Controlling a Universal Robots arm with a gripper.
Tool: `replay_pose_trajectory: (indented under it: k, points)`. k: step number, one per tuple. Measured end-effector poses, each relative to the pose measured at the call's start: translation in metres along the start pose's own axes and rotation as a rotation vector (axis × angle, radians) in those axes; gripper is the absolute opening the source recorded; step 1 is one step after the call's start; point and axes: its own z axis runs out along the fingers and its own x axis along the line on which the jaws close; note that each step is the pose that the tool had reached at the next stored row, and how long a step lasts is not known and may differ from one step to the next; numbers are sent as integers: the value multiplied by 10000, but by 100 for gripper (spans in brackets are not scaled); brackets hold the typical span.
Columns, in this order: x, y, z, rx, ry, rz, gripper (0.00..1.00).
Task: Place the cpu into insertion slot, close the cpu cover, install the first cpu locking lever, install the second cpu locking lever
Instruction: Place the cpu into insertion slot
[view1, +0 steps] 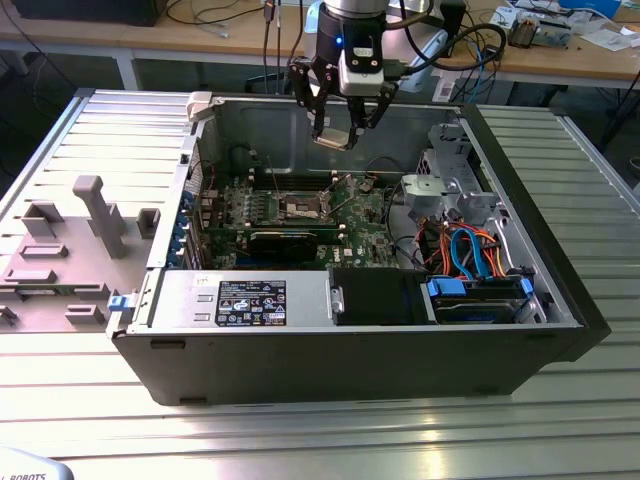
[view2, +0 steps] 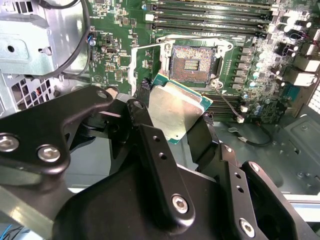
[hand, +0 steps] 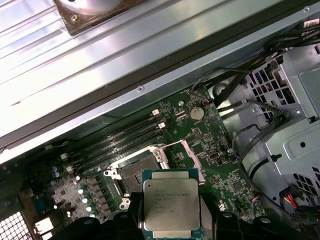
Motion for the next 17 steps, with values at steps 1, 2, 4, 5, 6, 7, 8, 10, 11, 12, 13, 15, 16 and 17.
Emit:
replay_pose_trajectory:
  k: [1, 2, 4, 5, 6, 7, 8, 10, 11, 12, 13, 15, 16, 17]
  points:
    - [0, 0, 0, 0, 0, 11, 54]
    - [0, 0, 1, -1, 0, 21, 54]
    - [0, 0, 2, -1, -1, 40, 54]
    - [0, 0, 2, -1, 0, 45, 54]
    - [0, 0, 2, -1, -1, 50, 54]
    - [0, 0, 2, -1, -1, 62, 54]
    - [0, 0, 3, -2, -1, 71, 54]
    - [0, 0, 3, -2, -1, 81, 54]
    - [0, 0, 3, -2, -1, 89, 54]
    - [0, 0, 3, -2, -1, 97, 54]
    - [0, 0, 4, -3, -1, 110, 54]
    - [0, 0, 5, -4, -2, 127, 54]
    - [0, 0, 5, -3, -2, 136, 54]
    - [0, 0, 5, -4, -2, 144, 54]
